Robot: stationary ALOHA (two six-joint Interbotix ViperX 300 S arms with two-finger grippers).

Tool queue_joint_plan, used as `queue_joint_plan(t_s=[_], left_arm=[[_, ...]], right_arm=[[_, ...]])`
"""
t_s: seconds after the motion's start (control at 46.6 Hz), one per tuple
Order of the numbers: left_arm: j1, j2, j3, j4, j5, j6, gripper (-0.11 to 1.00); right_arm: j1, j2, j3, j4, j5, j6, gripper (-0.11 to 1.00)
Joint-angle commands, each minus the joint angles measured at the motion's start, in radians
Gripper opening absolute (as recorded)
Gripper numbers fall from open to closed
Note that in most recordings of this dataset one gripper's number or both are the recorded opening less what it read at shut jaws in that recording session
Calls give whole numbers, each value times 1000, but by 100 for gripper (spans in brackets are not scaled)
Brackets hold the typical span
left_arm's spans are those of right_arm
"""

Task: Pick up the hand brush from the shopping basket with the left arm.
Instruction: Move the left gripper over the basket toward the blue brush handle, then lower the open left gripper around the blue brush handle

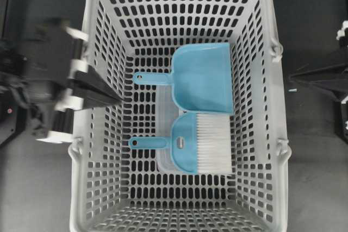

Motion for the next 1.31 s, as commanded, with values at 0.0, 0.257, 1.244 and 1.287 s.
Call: queue_joint_plan(t_s=[0.0, 0.257, 1.244, 1.287], left_arm=[[-3, 46, -66, 5, 63, -6, 0], [-6, 121, -109, 5, 124, -17, 0], [-104, 515, -181, 5, 189, -160, 91], [-101, 526, -175, 5, 189, -160, 91]], right_arm=[[-2, 5, -26, 2, -5, -2, 6], [-9, 5, -26, 2, -5, 8, 73], [-21, 8, -14, 2, -28, 9, 75], [-20, 8, -12, 2, -29, 9, 75]])
